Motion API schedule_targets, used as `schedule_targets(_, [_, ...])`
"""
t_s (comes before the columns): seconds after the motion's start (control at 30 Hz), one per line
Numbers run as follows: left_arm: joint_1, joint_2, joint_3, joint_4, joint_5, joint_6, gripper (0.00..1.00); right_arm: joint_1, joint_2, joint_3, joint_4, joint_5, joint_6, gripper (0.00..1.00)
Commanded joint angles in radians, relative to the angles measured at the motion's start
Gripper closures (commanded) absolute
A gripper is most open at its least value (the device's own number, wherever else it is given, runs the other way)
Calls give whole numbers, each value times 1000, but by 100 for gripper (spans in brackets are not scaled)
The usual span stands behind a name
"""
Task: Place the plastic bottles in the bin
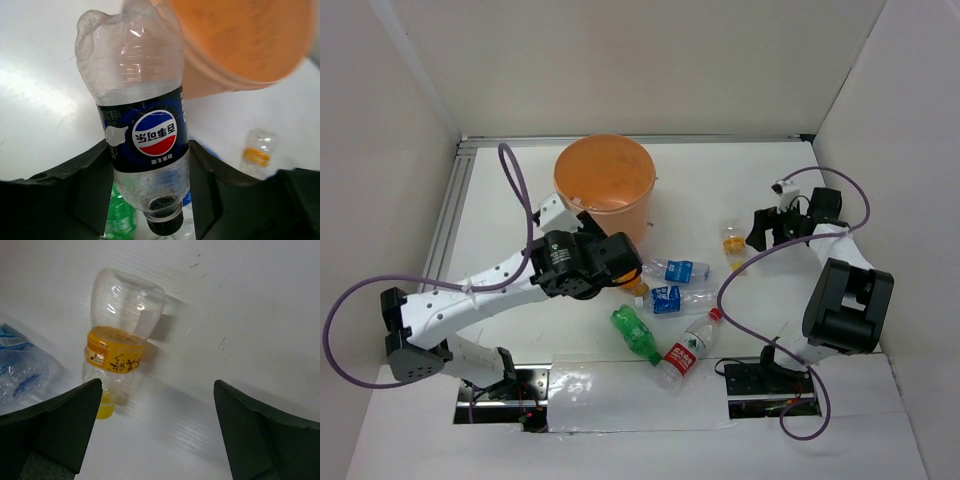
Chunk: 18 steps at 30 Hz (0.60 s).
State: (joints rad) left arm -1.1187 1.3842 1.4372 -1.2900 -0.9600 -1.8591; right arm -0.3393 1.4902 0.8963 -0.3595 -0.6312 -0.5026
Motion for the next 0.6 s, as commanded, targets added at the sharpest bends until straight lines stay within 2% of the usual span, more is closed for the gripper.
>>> schedule_targets(0.0, [-30, 15, 150, 68, -227, 283, 100, 3, 7, 46, -21, -13, 12, 1])
schedule_targets(0.03, [-30, 15, 161, 171, -258, 402, 100, 3, 7, 46, -21, -13, 12, 1])
schedule_targets(0.07, [-30, 1, 152, 485, -258, 703, 100, 3, 7, 46, -21, -13, 3, 1])
schedule_targets(0.1, [-3, -20, 75, 693, -258, 876, 100, 16, 16, 46, -21, -25, 3, 1])
schedule_targets(0.17, [55, -89, -38, 1093, -162, 1224, 100, 26, 28, 46, -21, -35, 3, 1])
schedule_targets(0.2, [127, -99, -88, 1296, -131, 1259, 100, 42, 28, 46, -21, -35, 3, 1])
schedule_targets(0.23, [166, -99, -80, 1323, -108, 1268, 100, 42, 41, 46, -21, -35, 3, 1])
schedule_targets(0.27, [201, -35, -52, 1301, -108, 1234, 100, 58, 51, 46, -9, -22, 12, 1])
schedule_targets(0.3, [273, 2, 33, 1196, -96, 1206, 100, 71, 51, 46, 13, -1, 27, 1])
schedule_targets(0.37, [330, 74, 98, 1125, -42, 1175, 100, 86, 61, 33, 48, 37, 61, 1])
schedule_targets(0.5, [416, 171, 114, 1167, 44, 1221, 100, 108, 88, 12, 100, 90, 84, 1])
schedule_targets(0.57, [456, 219, 126, 1111, 69, 1209, 100, 117, 120, 21, 100, 90, 93, 1])
